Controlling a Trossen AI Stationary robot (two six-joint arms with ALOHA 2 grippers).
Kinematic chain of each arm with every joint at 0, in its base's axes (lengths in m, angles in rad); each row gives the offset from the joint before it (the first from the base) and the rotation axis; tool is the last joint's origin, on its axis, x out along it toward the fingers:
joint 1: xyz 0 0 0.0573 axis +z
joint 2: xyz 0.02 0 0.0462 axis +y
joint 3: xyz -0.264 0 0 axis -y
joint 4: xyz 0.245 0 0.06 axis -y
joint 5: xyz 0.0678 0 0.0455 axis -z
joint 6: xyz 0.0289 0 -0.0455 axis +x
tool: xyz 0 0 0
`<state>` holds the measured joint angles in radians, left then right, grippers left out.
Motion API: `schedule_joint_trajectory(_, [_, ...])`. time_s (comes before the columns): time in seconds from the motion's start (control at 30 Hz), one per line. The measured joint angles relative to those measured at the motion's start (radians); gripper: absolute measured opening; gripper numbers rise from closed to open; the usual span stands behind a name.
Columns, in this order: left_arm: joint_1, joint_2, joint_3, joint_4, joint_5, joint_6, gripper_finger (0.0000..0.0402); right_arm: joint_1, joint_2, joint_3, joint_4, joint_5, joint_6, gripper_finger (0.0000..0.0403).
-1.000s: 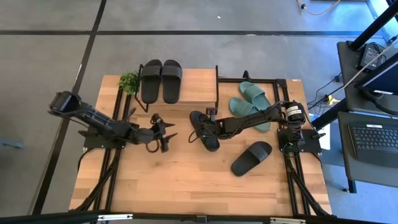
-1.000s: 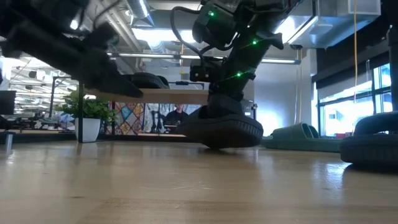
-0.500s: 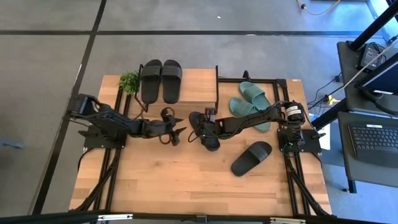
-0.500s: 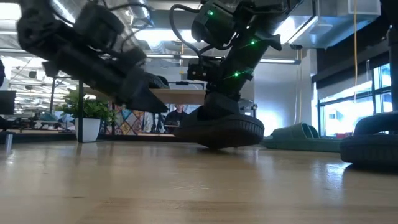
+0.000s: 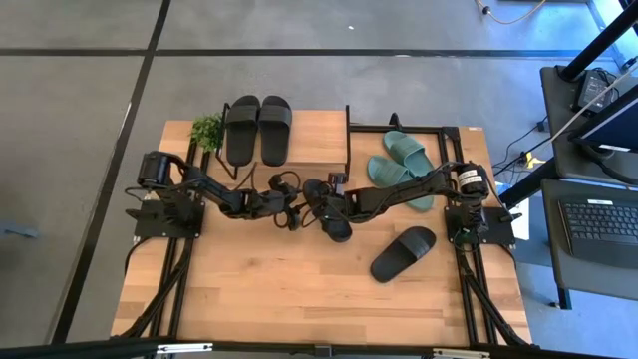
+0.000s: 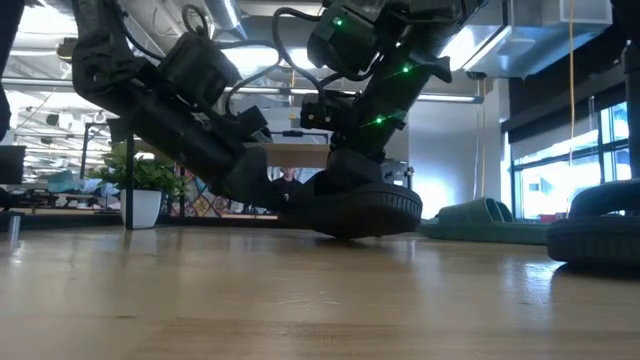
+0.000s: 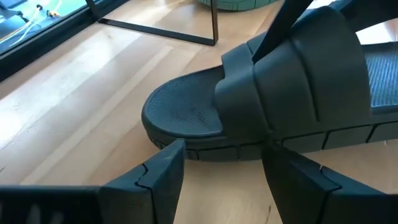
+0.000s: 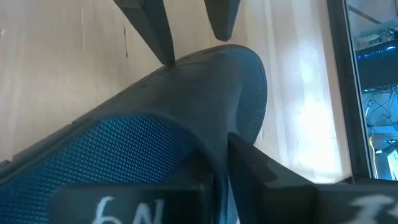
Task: Pick and place slides into the shelf
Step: Put the black slipper under the shelf
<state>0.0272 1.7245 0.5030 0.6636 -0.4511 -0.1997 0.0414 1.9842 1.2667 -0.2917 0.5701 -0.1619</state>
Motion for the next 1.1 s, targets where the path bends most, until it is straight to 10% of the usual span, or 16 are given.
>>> schedule_joint_trajectory(1.1, [0.005, -0.005, 0.0, 0.002, -0.013, 0.026, 0.0204, 0.068, -0.074, 0.0, -0.031, -0.095, -0.053, 0.0172])
